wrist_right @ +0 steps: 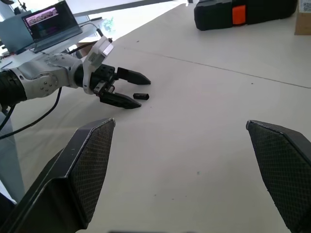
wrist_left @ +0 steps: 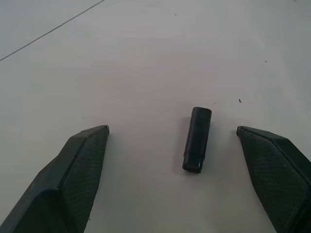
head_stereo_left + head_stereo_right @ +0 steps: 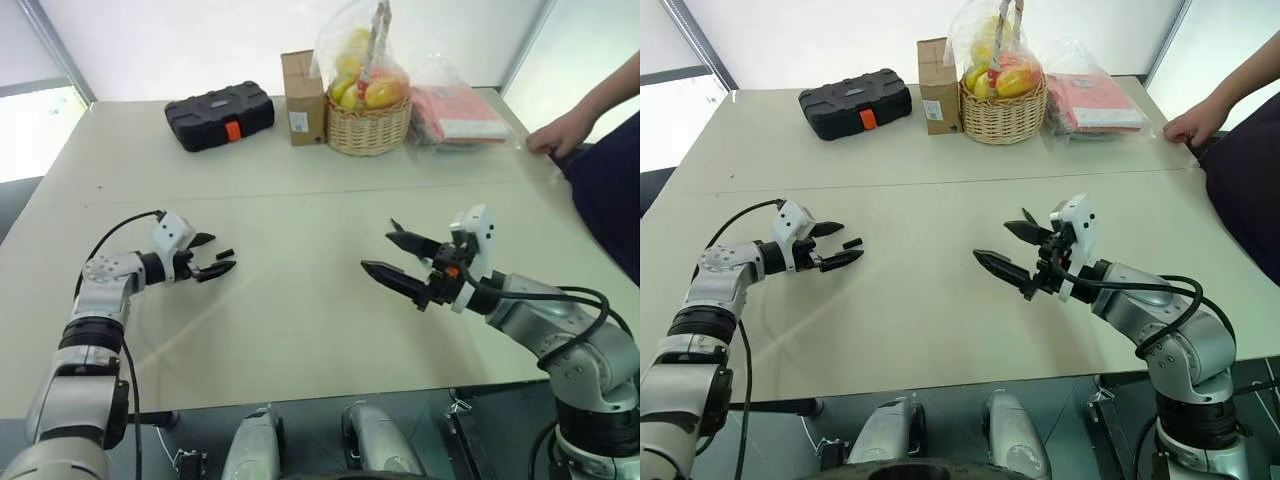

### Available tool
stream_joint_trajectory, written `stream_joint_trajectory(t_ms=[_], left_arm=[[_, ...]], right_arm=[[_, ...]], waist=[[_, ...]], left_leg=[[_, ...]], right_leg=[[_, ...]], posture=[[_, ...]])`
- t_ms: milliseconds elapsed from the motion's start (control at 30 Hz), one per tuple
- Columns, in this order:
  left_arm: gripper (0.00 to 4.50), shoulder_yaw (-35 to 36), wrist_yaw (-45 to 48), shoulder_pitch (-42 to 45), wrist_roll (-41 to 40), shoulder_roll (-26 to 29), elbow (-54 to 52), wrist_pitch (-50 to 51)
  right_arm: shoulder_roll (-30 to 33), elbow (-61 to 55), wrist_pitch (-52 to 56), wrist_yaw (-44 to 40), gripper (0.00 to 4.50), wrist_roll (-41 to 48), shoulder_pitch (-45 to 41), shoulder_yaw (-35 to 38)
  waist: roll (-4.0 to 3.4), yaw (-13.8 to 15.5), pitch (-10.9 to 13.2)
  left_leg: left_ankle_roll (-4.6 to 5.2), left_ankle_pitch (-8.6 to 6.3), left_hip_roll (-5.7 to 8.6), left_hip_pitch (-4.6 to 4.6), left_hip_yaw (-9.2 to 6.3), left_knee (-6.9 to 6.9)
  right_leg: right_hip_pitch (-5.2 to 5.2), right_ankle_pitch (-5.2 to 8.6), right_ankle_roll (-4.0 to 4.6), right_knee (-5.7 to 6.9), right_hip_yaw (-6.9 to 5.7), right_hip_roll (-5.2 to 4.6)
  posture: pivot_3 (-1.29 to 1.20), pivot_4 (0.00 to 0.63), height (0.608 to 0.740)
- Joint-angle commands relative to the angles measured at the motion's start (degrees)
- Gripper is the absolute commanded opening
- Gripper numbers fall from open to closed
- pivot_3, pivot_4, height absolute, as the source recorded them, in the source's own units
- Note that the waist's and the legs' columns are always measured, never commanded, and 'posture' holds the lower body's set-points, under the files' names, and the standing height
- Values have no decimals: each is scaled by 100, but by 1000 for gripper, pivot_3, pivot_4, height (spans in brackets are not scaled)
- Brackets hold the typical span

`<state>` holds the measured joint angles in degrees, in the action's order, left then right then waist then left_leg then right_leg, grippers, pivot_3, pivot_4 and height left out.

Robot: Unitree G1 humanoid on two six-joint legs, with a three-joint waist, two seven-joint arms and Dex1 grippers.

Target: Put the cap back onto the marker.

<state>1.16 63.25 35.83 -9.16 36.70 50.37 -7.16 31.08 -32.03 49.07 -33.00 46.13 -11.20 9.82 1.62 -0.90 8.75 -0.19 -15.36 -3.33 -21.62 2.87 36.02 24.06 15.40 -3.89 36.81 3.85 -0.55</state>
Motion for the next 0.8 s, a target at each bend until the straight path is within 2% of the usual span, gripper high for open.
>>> stream_joint_trajectory(t_ms=[33, 100, 200, 267, 433, 633, 800], left_arm=[[4406, -109, 62, 143, 253, 25, 291, -267], [4406, -140, 106, 178, 327, 30, 440, -320], [3592, -192, 205, 202, 437, 57, 630, -451], [2701, -194, 242, 215, 453, 70, 717, -477], [48, -213, 308, 216, 467, 99, 838, -494], [10, -224, 378, 137, 467, 110, 838, -478], [10, -46, 425, -12, 166, 64, 115, -221]], right_arm=[[48, -210, -154, 66, 4477, 107, -65, 161], [59, -193, -163, 87, 4477, 118, -89, 160], [104, -157, -192, 84, 4500, 101, -129, 136], [134, -130, -205, 84, 4500, 93, -154, 145], [213, -95, -223, 82, 4500, 111, -204, 154], [246, -60, -217, 100, 4500, 121, -243, 178], [196, 125, -412, 209, 4500, -218, -207, 85]], waist=[[0, 0, 0], [0, -1, -1], [-1, -2, -2], [-1, -9, -4], [-2, -29, -8], [-5, -31, -12], [-6, -37, -13]], left_leg=[[0, 0, 0, 1, 0, 1], [0, 0, 1, 4, 0, 2], [0, 0, 2, 9, 0, 2], [0, 0, 1, 14, 0, 2], [1, 1, -2, 24, -3, 5], [1, 1, -3, 24, -3, 7], [1, 1, -4, 23, -2, 6]], right_leg=[[0, 0, 0, 2, 0, 0], [0, 0, 0, 9, 0, 0], [0, 0, 0, 16, 0, 0], [-2, 1, 0, 21, 0, 0], [-6, 5, 20, 30, 1, 5], [-6, -1, 11, 32, 1, 6], [-5, -2, 10, 31, 1, 5]], posture=[[0, 150, 740], [0, 150, 740], [0, 150, 740], [0, 150, 740], [0, 150, 740], [0, 150, 740], [0, 150, 740]])
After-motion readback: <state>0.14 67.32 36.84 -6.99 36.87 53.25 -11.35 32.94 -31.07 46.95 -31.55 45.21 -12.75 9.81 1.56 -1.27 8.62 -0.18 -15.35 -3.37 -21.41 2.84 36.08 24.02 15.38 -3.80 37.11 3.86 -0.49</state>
